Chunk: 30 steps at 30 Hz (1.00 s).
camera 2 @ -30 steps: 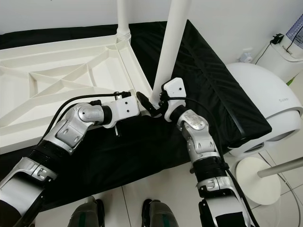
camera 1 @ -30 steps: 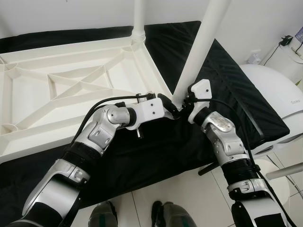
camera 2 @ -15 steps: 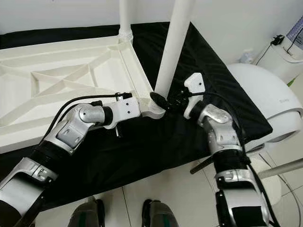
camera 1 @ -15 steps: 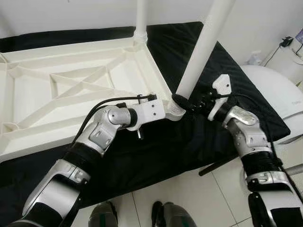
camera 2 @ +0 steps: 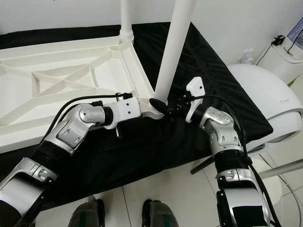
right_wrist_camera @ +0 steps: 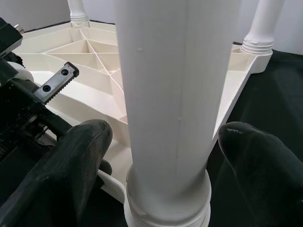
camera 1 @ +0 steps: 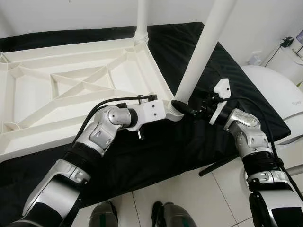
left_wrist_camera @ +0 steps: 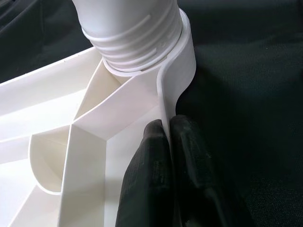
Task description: Building children table
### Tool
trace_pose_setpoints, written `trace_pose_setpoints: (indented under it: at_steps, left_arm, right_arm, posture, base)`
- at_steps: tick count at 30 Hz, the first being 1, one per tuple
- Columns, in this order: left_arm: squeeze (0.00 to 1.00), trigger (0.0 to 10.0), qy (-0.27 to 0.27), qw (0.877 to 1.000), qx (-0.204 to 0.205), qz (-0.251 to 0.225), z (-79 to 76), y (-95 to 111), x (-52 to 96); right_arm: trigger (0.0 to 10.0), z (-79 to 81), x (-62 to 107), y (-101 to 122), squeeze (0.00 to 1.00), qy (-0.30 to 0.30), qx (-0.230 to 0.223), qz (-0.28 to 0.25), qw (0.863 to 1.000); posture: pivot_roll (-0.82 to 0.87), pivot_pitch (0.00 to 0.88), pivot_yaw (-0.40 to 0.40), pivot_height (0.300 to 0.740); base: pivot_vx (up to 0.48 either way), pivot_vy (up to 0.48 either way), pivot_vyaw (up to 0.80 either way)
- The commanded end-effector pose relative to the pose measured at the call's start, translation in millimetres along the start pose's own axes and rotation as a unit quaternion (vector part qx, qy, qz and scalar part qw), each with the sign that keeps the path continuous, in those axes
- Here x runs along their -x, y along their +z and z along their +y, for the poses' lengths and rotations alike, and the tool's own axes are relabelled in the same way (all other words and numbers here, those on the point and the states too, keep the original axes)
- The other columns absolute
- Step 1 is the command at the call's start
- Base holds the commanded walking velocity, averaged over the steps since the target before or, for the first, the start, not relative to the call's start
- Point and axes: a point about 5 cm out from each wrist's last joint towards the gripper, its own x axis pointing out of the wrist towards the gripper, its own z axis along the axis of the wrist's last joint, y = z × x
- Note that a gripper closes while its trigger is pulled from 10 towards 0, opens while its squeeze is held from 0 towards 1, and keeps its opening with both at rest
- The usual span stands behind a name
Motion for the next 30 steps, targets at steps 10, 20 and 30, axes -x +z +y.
trace_pose_setpoints:
  at_steps: [10,20,30]
  left_arm:
    - [0.00,10.0,-0.020,1.000,-0.020,0.003,-8.4,0.4,-3.8]
    - [0.00,10.0,-0.022,1.000,-0.020,0.003,-10.5,0.3,-3.8]
    - [0.00,10.0,-0.026,0.999,-0.021,0.021,-15.2,-5.8,-5.6]
  right_arm:
    - [10.0,-4.7,-11.1,-3.6,0.00,-0.017,0.010,-0.001,1.000]
    - [0.0,-1.3,-17.2,-8.5,0.00,-0.019,-0.003,-0.002,1.000]
    - [0.0,0.5,-17.0,-9.7,0.00,-0.064,-0.015,-0.017,0.998]
  posture:
    - [0.01,0.104,-0.042,0.740]
    - [0.02,0.112,-0.048,0.740]
    - [0.01,0.117,-0.055,0.740]
  base:
    - [0.000,0.000,0.00]
    - [0.000,0.000,0.00]
    - [0.000,0.000,0.00]
